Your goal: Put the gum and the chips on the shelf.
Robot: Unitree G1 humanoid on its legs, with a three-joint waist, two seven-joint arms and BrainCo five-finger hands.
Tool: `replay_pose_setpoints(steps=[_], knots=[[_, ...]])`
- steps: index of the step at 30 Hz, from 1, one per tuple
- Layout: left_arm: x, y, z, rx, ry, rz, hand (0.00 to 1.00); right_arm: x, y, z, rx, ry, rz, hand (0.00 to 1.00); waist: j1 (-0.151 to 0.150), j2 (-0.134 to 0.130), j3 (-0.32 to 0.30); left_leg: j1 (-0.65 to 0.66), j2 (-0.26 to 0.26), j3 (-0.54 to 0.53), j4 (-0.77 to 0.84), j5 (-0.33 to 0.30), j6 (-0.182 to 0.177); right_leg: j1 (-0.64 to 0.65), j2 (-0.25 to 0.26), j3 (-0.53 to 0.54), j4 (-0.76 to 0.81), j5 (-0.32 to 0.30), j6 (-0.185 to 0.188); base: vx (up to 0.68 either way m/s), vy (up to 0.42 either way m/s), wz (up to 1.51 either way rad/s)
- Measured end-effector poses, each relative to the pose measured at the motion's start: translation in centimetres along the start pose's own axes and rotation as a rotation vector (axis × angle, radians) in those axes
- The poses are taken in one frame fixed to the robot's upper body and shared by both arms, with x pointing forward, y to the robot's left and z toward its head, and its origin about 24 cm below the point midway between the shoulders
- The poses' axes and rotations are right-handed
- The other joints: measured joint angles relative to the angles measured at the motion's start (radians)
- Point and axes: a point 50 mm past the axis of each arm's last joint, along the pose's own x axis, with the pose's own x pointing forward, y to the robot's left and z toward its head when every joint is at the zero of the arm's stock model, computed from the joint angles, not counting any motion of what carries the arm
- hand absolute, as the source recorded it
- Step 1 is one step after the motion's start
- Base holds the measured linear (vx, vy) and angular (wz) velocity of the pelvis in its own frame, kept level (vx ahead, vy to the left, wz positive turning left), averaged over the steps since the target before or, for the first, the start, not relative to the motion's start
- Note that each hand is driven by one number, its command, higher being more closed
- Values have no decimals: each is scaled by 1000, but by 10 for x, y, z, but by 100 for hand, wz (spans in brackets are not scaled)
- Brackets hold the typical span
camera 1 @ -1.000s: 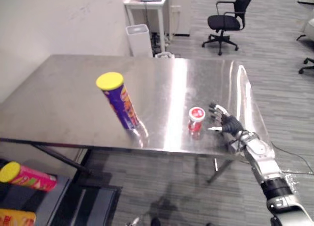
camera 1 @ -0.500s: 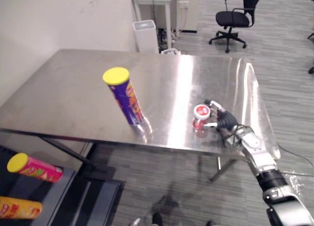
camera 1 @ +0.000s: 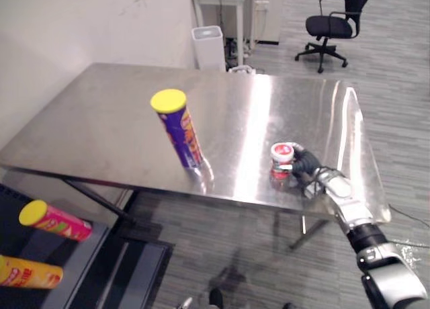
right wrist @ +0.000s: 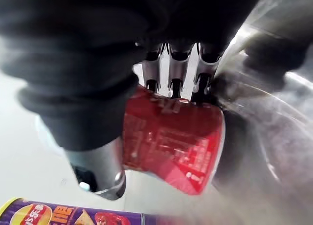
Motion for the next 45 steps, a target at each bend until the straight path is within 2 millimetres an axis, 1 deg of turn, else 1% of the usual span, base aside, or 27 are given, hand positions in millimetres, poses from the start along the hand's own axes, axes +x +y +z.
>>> replay_pose_setpoints(steps=[10,15,17,20,21,22,24,25,26,27,29,31,33,34,36,40,43,45], knots=[[0,-1,1,6,-3,-3,0,4,0,0,3,6,-12,100,4,0,0,2,0,0,0,0,0,3,0,0,0,0,0,0,0,0],[0,-1,2,7,-5,-3,0,4,-2,0,4,5,-41,100,3,0,0,3,0,2,0,0,0,3,0,1,0,0,0,0,0,0],[0,-1,2,7,-6,0,0,4,-6,3,4,-10,-76,100,2,0,0,3,0,3,0,0,0,3,0,3,0,0,0,0,0,0],[0,0,2,4,-7,9,0,4,-15,30,-12,-127,-145,100,-6,0,0,3,1,5,0,0,0,2,0,5,0,1,-1,0,0,0],[0,1,3,1,-14,17,0,0,-23,54,-28,-230,-197,100,-8,-1,0,4,1,7,0,0,0,1,0,9,0,3,-3,0,0,-3],[0,1,3,-2,-18,18,0,-2,-26,63,-36,-270,-215,100,-9,-1,0,4,1,8,0,0,0,1,0,10,0,3,-3,0,0,-4],[-1,1,5,-10,-30,23,0,-13,-34,98,-84,-413,-252,100,-12,-4,-2,5,1,10,0,0,0,1,0,13,0,4,-3,0,0,-3],[-1,2,5,-11,-31,25,0,-15,-35,104,-96,-439,-257,100,-13,-6,-3,6,3,12,1,0,0,1,0,15,0,5,-5,-2,3,-9],[-1,2,5,-15,-32,28,0,-20,-37,116,-123,-485,-259,100,-12,-7,-6,5,9,20,3,1,0,-5,6,37,0,12,-13,-4,7,-12],[-1,2,5,-16,-34,30,0,-22,-37,122,-135,-507,-257,100,-11,-9,-7,5,11,28,3,1,0,-7,8,47,0,14,-13,-13,7,-20],[-2,5,4,-18,-37,42,0,-30,-35,139,-163,-583,-247,100,-14,-21,-18,2,16,35,0,2,-3,-18,13,66,-1,14,-13,-32,-11,-17],[-2,7,5,-24,-39,58,0,-37,-36,148,-143,-631,-245,100,-21,-27,-23,0,22,36,0,5,-7,-21,19,68,0,14,-14,-53,-35,-5],[-3,9,4,-34,-39,73,0,-41,-37,150,-120,-649,-248,100,-24,-31,-30,0,27,36,0,8,-9,-23,23,69,4,13,-17,-42,-26,-1],[-3,10,2,-40,-36,78,0,-42,-37,149,-105,-649,-241,100,-32,-32,-34,1,30,35,0,11,-10,-24,25,71,8,12,-19,-44,-18,-1],[-3,11,0,-43,-29,82,0,-45,-35,145,-88,-640,-229,100,-33,-33,-44,1,33,35,0,14,-11,-25,28,72,9,11,-20,-47,-20,0],[-4,11,-2,-46,-17,90,0,-53,-28,135,-93,-609,-193,100,-34,-36,-57,3,40,34,0,19,-13,-23,36,76,10,12,-23,0,0,0],[-4,12,-3,-46,-14,99,0,-57,-27,125,-91,-565,-182,100,-34,-41,-63,6,44,28,0,21,-13,-24,37,72,28,5,-31,-8,-7,4],[-4,12,-3,-47,-11,99,0,-61,-29,117,-56,-543,-188,100,-37,-43,-65,6,44,12,0,25,-13,-24,35,66,46,-2,-33,-14,-5,18]])
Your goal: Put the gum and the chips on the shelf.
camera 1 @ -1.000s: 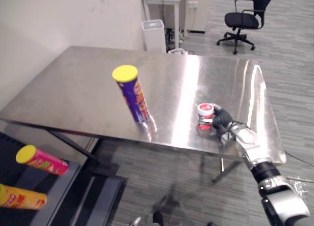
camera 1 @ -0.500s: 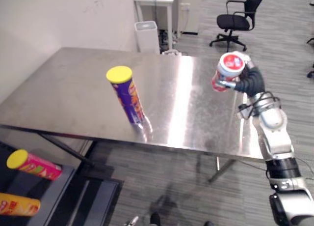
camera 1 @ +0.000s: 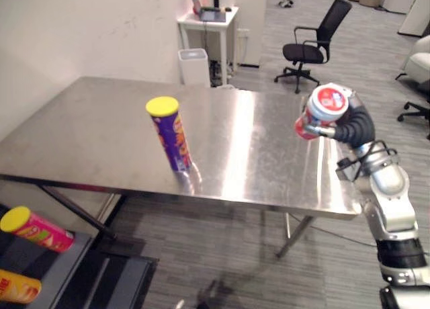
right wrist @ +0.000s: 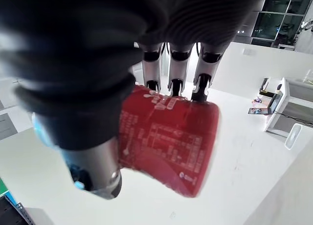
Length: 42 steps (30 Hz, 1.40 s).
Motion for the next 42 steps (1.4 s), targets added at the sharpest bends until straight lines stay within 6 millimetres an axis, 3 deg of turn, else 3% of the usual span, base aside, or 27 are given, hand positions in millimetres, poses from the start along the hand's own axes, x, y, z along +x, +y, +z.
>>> replay_pose_setpoints(steps=[15,20,22,23,24,25,26,29,32,35,38,42], knots=[[-1,5,-2,-65,27,15,0,-25,0,-16,32,90,1,100,15,-19,-18,-22,16,-35,1,16,-5,-36,-2,-1,92,-57,1,-37,-12,7],[0,-3,-1,-215,13,-32,0,-31,23,-28,130,116,52,100,37,-21,3,-49,5,-105,51,41,-5,-46,-24,-41,205,-117,-19,14,-33,37],[1,-7,3,-213,-16,-63,0,-28,34,-29,167,111,100,100,46,-12,18,-94,14,-142,95,41,-6,-49,-21,-79,219,-130,-31,-106,-89,67],[1,-12,7,-221,-44,-79,0,-20,41,-29,175,100,139,100,58,6,44,-118,22,-148,116,34,0,-57,-17,-102,233,-145,-47,-224,-117,65],[1,-15,8,-238,-59,-86,0,-15,45,-30,180,97,156,100,77,36,67,-142,43,-96,130,-9,57,-60,0,-123,241,-154,-51,-211,-102,54],[1,-17,5,-255,-53,-92,0,-14,46,-32,183,103,161,100,83,36,69,-147,58,-28,128,-44,122,-60,4,-122,231,-154,-52,-211,-157,116],[1,-14,5,-307,-54,-92,0,-16,42,-35,172,113,142,100,68,1,72,-161,81,171,152,-137,229,-49,-14,-156,167,-132,-88,-147,-125,143],[0,-15,-1,-346,-34,-94,0,-19,14,-32,124,93,3,100,38,17,71,-196,116,403,393,-104,214,-42,-99,-325,176,-122,-101,-121,-65,171],[-2,-11,-10,-348,-13,-76,0,-32,-11,-28,57,100,-89,100,16,23,69,-103,95,431,491,-139,141,-14,-155,-460,159,-113,-91,-52,-20,145],[-6,-12,-27,-337,41,-62,0,-36,-24,-24,16,105,-132,100,5,62,45,-12,73,439,309,-71,95,-34,-155,-560,148,-88,-68,-41,111,124],[-7,-10,-30,-332,38,-63,0,-36,-25,-25,18,113,-156,100,17,57,44,-14,46,480,226,-59,80,-14,-165,-636,139,-46,-42,-48,201,82],[-7,-11,-29,-292,27,-66,0,-37,-28,-25,5,115,-204,100,15,58,43,9,-4,482,111,-34,62,-21,-204,-663,189,-45,-40,-38,205,45]])
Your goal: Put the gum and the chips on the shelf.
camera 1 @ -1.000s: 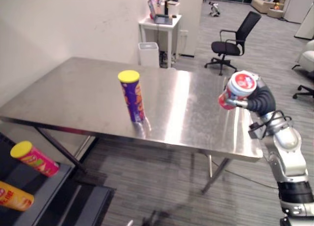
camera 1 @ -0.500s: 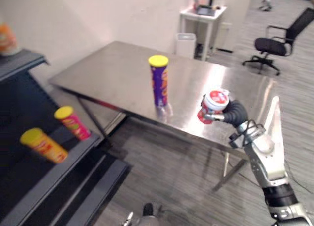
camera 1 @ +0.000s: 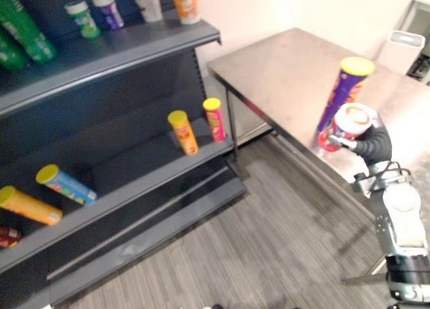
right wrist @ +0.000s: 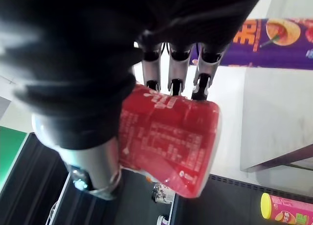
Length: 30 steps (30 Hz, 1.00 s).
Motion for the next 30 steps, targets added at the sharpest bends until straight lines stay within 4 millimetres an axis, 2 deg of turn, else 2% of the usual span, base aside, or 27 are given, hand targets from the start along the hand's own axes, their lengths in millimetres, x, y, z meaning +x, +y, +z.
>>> replay_pose_setpoints(steps=[3,6,12,17,23,28,30], knots=[[1,-2,3,87,-1,-9,0,-3,-2,-2,-5,5,-40,100,-7,-1,0,6,-25,0,-52,4,-1,-18,-32,-1,51,0,0,-44,135,21],[1,-1,3,75,13,5,0,-15,-7,-10,2,46,-88,100,-13,-3,2,24,-42,-1,-97,4,-2,-11,-44,-2,72,0,0,-51,76,20],[1,3,7,63,5,-8,0,-30,-2,-19,24,78,-63,100,-9,-16,10,3,-42,-22,-110,-19,-16,-16,-34,7,62,1,2,-100,7,8],[1,0,8,62,3,-29,0,-30,2,-14,19,55,-18,100,13,-11,20,-3,-33,-3,-110,-16,-4,-34,-13,34,49,5,2,-70,-6,-11],[2,-1,9,24,-6,-51,0,-29,11,-9,19,27,85,100,13,-12,26,-33,-17,-21,-109,12,-4,-54,2,34,58,6,-4,9,-16,7],[4,-9,18,3,-40,-105,0,-16,37,-4,50,-28,267,100,19,-16,55,-33,-30,-48,-103,14,10,-52,-35,56,113,4,-6,19,29,21],[4,-12,20,-15,-54,-112,0,-12,47,-4,71,-53,317,100,32,-20,65,-32,-46,-56,-103,10,17,-49,-56,56,128,4,-6,3,62,21]])
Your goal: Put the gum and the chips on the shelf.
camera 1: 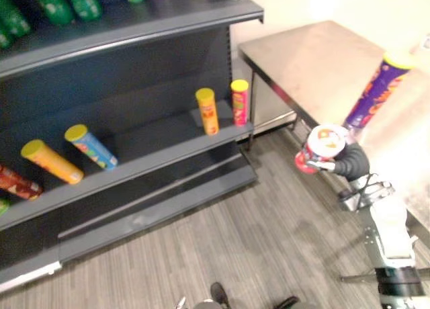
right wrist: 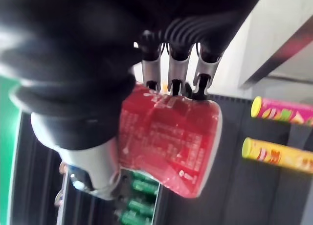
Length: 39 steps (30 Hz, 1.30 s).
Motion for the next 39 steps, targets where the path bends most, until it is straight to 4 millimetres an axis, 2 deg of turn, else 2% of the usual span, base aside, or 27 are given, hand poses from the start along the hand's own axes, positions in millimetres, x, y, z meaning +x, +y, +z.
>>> replay_pose_setpoints(steps=[2,3,5,6,7,8,9,11,13,16,17,18,19,20,21,23,24,25,26,27,34,37,39], knots=[[1,-3,4,-18,-23,-5,0,3,9,-3,18,-12,42,100,27,-7,4,3,-24,-24,0,-14,22,9,-35,0,29,5,7,23,77,32],[1,-3,5,-17,-26,-2,0,3,12,-3,25,-18,47,100,28,-7,4,5,-29,-34,0,-16,27,12,-49,1,51,12,9,67,76,55],[1,-3,5,-21,-28,18,0,6,23,-6,58,-26,90,100,39,-7,6,23,-35,-80,0,-21,39,9,-100,22,162,64,-54,146,116,72],[1,-2,7,-20,-32,30,0,9,32,-6,73,-32,134,100,39,-10,10,21,-30,-138,40,-38,47,-24,-111,154,249,143,-168,141,114,84],[1,-2,8,-16,-37,27,0,9,35,-7,78,-31,145,100,37,-13,11,23,-25,-170,65,-51,54,-49,-105,236,285,184,-179,166,97,113],[1,-3,11,-11,-41,21,0,7,38,-9,91,-27,147,100,32,-7,17,9,-13,-224,103,-68,71,-73,-59,377,292,159,-143,147,27,138],[3,-5,14,2,-43,8,0,4,41,-11,109,-20,130,100,25,-10,16,-9,-3,-293,136,-92,84,-75,34,507,252,56,-70,170,37,146],[2,-4,13,-4,-29,1,0,1,44,-13,128,-18,106,100,22,-17,15,-20,-15,-371,158,-108,88,-86,118,618,177,-2,-43,123,43,137],[1,-2,8,-37,-5,-3,0,-1,46,-14,135,-15,107,100,25,-20,16,-19,-44,-425,176,-125,94,-108,153,684,98,-13,-20,150,49,111],[-1,1,2,-12,29,-8,0,-6,49,-17,154,-4,102,100,20,-21,14,-33,-76,-497,247,-166,70,-133,199,813,-26,17,28,180,-2,92],[-2,5,2,-7,30,1,0,-9,51,-19,172,4,98,100,17,-39,4,-33,-90,-525,267,-180,61,-131,198,822,-60,30,47,213,-83,85],[-3,6,3,-1,31,4,0,-11,53,-20,194,3,90,100,17,-41,3,-34,-96,-539,278,-185,57,-124,199,819,-80,33,51,221,-153,72],[-4,10,5,12,29,11,0,-12,55,-21,226,-2,73,100,17,-59,-8,-35,-105,-554,298,-197,40,-105,203,810,-120,44,58,231,-199,62],[-5,13,8,17,21,20,0,-12,55,-21,237,-7,67,100,13,-76,-19,-47,-111,-558,325,-212,21,-80,205,788,-154,58,47,222,-217,56],[-4,11,8,16,19,18,0,-12,54,-20,244,-11,63,100,12,-76,-23,-54,-104,-553,342,-220,11,-65,208,775,-173,51,47,162,-176,40],[-2,5,7,8,11,1,0,-10,49,-18,250,-30,46,100,9,-40,-25,-68,-65,-537,359,-229,-6,-44,241,737,-203,50,43,125,-163,26],[-1,3,5,-2,10,-3,0,-11,47,-18,246,-31,34,100,6,-31,-26,-69,-54,-535,352,-229,-14,-43,247,725,-205,49,42,127,-224,35],[-1,1,2,-22,9,-2,0,-13,41,-18,234,-28,13,100,-3,-17,-26,-66,-34,-498,323,-219,-37,-32,250,698,-213,47,38,90,-179,47],[-1,1,0,-24,12,0,0,-15,36,-17,221,-27,-3,100,-19,-13,-26,-61,-17,-450,304,-215,-46,-21,250,674,-215,43,32,48,-152,58],[-1,1,-2,-16,18,4,0,-18,28,-16,212,-31,-32,100,-21,-3,-26,-30,-3,-406,268,-193,-49,-4,252,656,-215,41,30,26,-72,41],[-3,4,-1,20,18,21,0,-25,28,-19,224,-8,-55,100,-24,-18,-29,7,-35,-389,145,-127,-37,1,233,656,-236,33,28,-62,-4,7],[-4,6,-1,29,8,29,0,-33,30,-24,219,38,-84,100,-32,-19,-31,30,-37,-360,97,-101,-36,1,231,663,-242,36,31,-55,11,-7],[-4,7,-2,61,14,40,0,-35,29,-26,200,60,-117,100,-47,-17,-36,42,-39,-346,56,-78,-34,0,237,673,-270,49,39,-45,10,-12]])
